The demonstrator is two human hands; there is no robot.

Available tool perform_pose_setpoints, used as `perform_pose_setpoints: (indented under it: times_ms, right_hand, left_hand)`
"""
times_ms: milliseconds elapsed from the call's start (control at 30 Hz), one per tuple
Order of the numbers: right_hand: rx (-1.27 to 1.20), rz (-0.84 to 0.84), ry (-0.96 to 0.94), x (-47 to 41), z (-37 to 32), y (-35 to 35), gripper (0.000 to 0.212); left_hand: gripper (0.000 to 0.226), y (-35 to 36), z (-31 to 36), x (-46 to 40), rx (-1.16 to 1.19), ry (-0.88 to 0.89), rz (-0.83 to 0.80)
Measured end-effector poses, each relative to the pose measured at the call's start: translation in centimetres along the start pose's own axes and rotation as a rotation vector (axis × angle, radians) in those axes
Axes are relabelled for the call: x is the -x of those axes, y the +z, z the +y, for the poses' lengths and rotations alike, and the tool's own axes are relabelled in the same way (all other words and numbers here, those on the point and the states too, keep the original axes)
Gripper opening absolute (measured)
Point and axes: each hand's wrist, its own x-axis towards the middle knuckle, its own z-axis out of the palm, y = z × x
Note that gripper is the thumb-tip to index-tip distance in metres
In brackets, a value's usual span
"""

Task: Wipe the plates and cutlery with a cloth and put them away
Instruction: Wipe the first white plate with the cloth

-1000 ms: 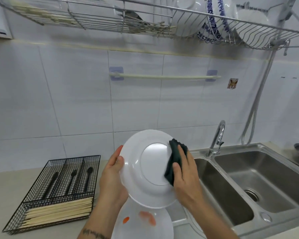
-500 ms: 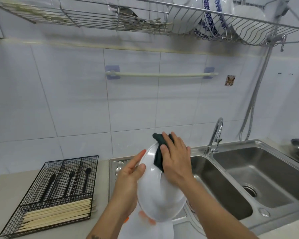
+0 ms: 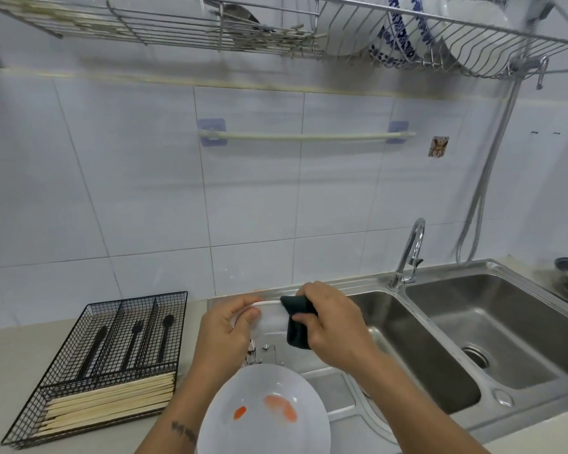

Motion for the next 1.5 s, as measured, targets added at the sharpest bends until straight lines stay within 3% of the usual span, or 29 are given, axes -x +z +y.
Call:
perform_pose_setpoints:
  times_ms: [100, 167, 267, 367, 467, 567, 733, 900, 1033, 1133, 1300, 1433, 1500]
  right_hand:
    - [0.075, 0.164, -0.125, 0.8, -0.3, 0.8, 0.011]
    - [0.065, 0.225, -0.190, 1.3, -0.2, 1.1, 0.014]
    - [0.042, 0.152, -0.228, 1.9, 0.2, 1.0, 0.026]
    - [-0.043, -0.039, -0.218, 2.5, 0.6, 1.0, 0.027]
    - [-0.251, -0.267, -0.099, 3.3, 1.5, 1.0, 0.023]
    - [-0.415, -0.275, 0.062, 3.5, 3.1, 0.7, 0.024]
    - [-0.359, -0.062, 0.044, 2.0, 3.6, 1.1, 0.022]
    - [0.139, -0.384, -0.042, 3.6, 3.6, 2.3, 0.065]
    - [0.103, -0.626, -0.007, 4.1, 5.7, 1.6, 0.064]
    - [0.085, -0.620, 0.009, 3.9, 7.7, 0.9, 0.064]
    - [-0.133, -0.652, -0.118, 2.9, 8.7, 0.5, 0.061]
    - [0.061, -0.423, -0.173, 0.9, 10.4, 1.3, 0.069]
    - [0.128, -0.415, -0.123, 1.1, 10.8, 1.5, 0.072]
  left_hand:
    - [0.024, 0.5, 0.4, 0.7, 0.167, -0.138, -0.039]
    - [0.042, 0.6, 0.9, 1.3, 0.445, -0.311, -0.180]
    - [0.034, 0.8, 2.2, 0.6, 0.658, -0.397, -0.053]
    - [0.063, 1.0, 3.2, -0.6, 0.588, -0.485, 0.134]
    - [0.073, 1.2, 3.1, -0.5, 0.538, -0.555, 0.268]
    - [0.075, 1.3, 2.7, 0.7, 0.489, -0.596, 0.344]
    - [0.071, 3.9, 2.2, 2.0, 0.403, -0.525, 0.299]
    - [0.053, 6.3, 3.2, 1.9, 0.483, -0.458, 0.369]
    - [0.047, 7.6, 3.4, 1.6, 0.538, -0.457, 0.444]
    - [0.045, 9.3, 3.6, 1.7, 0.552, -0.450, 0.457]
    - [0.049, 12.1, 4.9, 2.8, 0.510, -0.438, 0.377]
    - [0.048, 12.1, 5.2, 3.7, 0.549, -0.498, 0.430]
    - [0.043, 11.2, 5.4, 3.7, 0.557, -0.500, 0.477]
